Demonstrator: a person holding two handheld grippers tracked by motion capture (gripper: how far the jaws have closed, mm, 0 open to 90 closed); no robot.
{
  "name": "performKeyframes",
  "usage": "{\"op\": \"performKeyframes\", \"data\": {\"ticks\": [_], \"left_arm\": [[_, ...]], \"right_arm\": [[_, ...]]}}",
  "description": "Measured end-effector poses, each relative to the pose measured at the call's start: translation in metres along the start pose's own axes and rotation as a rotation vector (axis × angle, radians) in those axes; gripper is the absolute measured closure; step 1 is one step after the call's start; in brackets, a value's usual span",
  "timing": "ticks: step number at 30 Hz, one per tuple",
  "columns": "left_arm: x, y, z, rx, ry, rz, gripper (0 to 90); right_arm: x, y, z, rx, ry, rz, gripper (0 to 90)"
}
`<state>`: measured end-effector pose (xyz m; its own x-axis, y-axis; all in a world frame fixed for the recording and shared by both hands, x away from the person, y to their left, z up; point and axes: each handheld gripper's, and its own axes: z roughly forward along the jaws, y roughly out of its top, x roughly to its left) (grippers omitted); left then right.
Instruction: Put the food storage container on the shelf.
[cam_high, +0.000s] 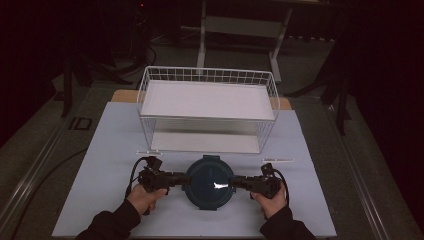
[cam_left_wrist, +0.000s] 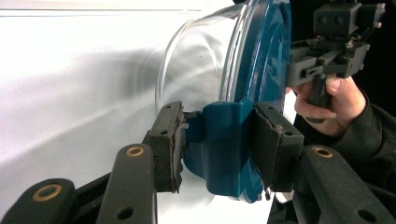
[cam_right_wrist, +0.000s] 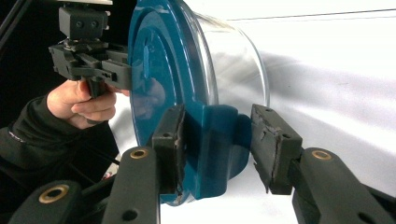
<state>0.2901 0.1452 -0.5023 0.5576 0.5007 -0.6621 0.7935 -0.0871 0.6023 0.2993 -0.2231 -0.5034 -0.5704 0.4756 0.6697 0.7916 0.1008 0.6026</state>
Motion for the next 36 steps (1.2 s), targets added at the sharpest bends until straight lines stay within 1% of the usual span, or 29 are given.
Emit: {"op": "performKeyframes", "data": {"ticks": [2,4,6,7,8,10,11,15,16,19,24,25,26,30,33,34,35,36], "left_arm": [[0.0,0.0,0.0,-0.006,-0.001,-0.006,56.9],[-0.001,0.002,0.0,-0.01,-0.004,0.001,56.9],[-0.001,0.005,-0.001,-0.016,-0.003,0.006,56.9],[-0.001,0.006,-0.001,-0.025,-0.007,0.008,56.9],[0.0,0.008,-0.001,-0.029,-0.008,0.005,57.0],[0.001,0.011,-0.001,-0.037,-0.008,0.007,56.9],[0.001,0.013,-0.001,-0.036,-0.01,0.008,56.9],[0.002,0.017,-0.001,-0.046,-0.013,0.005,56.9],[0.002,0.018,-0.001,-0.042,-0.011,0.008,56.9],[0.003,0.021,0.0,-0.05,-0.008,0.007,56.9],[0.007,0.031,0.002,-0.069,-0.009,0.019,56.8],[0.007,0.034,0.003,-0.075,-0.008,0.016,56.9],[0.008,0.036,0.003,-0.074,-0.008,0.024,56.9],[0.013,0.045,0.005,-0.102,-0.008,0.037,56.9],[0.016,0.051,0.007,-0.122,-0.002,0.049,56.9],[0.018,0.052,0.008,-0.121,-0.003,0.055,56.9],[0.02,0.054,0.009,-0.126,0.0,0.049,56.9],[0.022,0.055,0.01,-0.129,-0.001,0.056,56.9]], "right_arm": [[0.0,0.001,-0.001,-0.009,-0.003,0.001,57.0],[0.001,0.002,-0.002,-0.016,-0.009,-0.013,57.0],[0.002,0.004,-0.002,-0.017,-0.005,-0.017,57.0],[0.003,0.005,-0.003,-0.015,-0.01,-0.027,57.0],[0.003,0.006,-0.003,-0.018,-0.008,-0.022,57.1],[0.003,0.008,-0.003,-0.022,-0.012,-0.033,57.0],[0.003,0.009,-0.003,-0.026,-0.01,-0.027,57.1],[0.003,0.014,-0.004,-0.039,-0.016,-0.04,57.1],[0.003,0.016,-0.004,-0.039,-0.016,-0.037,57.1],[0.001,0.02,-0.005,-0.037,-0.019,-0.04,57.1],[-0.002,0.03,-0.005,-0.05,-0.027,-0.049,57.0],[-0.003,0.033,-0.005,-0.051,-0.026,-0.048,57.0],[-0.004,0.036,-0.005,-0.057,-0.026,-0.047,57.0],[-0.007,0.047,-0.004,-0.066,-0.028,-0.056,57.0],[-0.012,0.053,-0.003,-0.08,-0.033,-0.063,57.0],[-0.013,0.055,-0.002,-0.075,-0.033,-0.059,57.0],[-0.015,0.057,-0.001,-0.079,-0.032,-0.06,57.0],[-0.017,0.058,0.0,-0.079,-0.037,-0.062,57.0]]}}
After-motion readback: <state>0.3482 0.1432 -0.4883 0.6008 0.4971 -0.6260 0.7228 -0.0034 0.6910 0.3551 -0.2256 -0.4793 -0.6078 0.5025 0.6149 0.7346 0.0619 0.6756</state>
